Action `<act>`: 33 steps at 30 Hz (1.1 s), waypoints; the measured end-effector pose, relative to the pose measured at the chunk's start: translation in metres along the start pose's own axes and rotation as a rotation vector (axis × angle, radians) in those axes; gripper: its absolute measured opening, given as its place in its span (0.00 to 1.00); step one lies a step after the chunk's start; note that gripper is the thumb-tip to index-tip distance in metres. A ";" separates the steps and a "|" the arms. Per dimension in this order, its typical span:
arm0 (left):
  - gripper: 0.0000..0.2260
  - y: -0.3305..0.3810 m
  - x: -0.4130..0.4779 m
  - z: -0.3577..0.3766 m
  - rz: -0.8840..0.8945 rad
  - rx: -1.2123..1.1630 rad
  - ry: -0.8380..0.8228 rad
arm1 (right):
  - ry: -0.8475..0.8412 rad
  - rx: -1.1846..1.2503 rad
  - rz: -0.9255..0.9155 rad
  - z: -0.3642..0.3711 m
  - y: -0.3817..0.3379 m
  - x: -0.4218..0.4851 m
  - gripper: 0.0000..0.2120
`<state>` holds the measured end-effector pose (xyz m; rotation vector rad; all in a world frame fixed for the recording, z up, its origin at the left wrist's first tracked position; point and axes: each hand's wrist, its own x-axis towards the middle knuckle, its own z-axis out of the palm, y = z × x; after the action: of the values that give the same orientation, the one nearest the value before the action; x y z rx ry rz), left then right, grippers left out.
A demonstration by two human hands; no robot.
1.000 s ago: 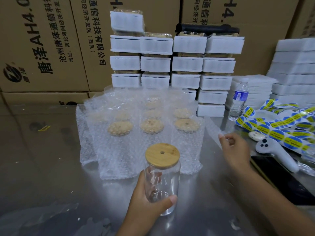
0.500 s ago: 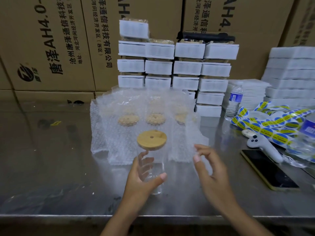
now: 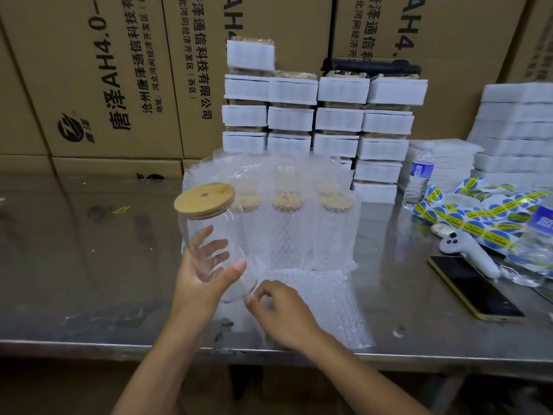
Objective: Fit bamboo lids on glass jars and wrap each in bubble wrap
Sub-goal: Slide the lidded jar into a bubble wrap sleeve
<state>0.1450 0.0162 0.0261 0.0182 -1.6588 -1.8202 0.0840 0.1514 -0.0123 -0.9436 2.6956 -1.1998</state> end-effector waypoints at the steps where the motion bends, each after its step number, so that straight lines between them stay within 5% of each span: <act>1: 0.33 0.002 0.000 0.001 0.005 0.002 -0.003 | -0.032 -0.031 -0.001 0.001 0.000 0.000 0.12; 4: 0.34 0.004 -0.002 0.003 0.004 0.007 -0.017 | -0.058 0.074 0.017 -0.005 -0.001 -0.003 0.16; 7: 0.35 0.006 -0.006 0.006 -0.010 0.040 -0.029 | 0.142 0.381 -0.008 -0.029 -0.009 -0.009 0.07; 9: 0.36 0.007 -0.007 0.011 -0.021 0.065 -0.038 | 0.245 0.519 -0.085 -0.047 -0.014 -0.015 0.11; 14: 0.36 0.007 -0.012 0.047 -0.065 0.080 -0.108 | 0.149 0.471 -0.201 -0.071 -0.023 -0.030 0.26; 19: 0.35 -0.007 -0.020 0.090 -0.060 0.157 -0.133 | 0.218 0.427 -0.090 -0.083 -0.011 -0.032 0.40; 28: 0.49 -0.036 -0.030 0.121 -0.117 0.399 -0.490 | 0.547 0.514 0.015 -0.101 0.036 -0.030 0.32; 33: 0.22 -0.049 -0.030 0.124 -0.160 0.726 -0.471 | 0.684 0.517 -0.004 -0.117 0.051 -0.032 0.25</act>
<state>0.0925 0.1380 -0.0057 0.0401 -2.6451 -1.2853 0.0517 0.2727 0.0280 -0.5211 2.5215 -2.4147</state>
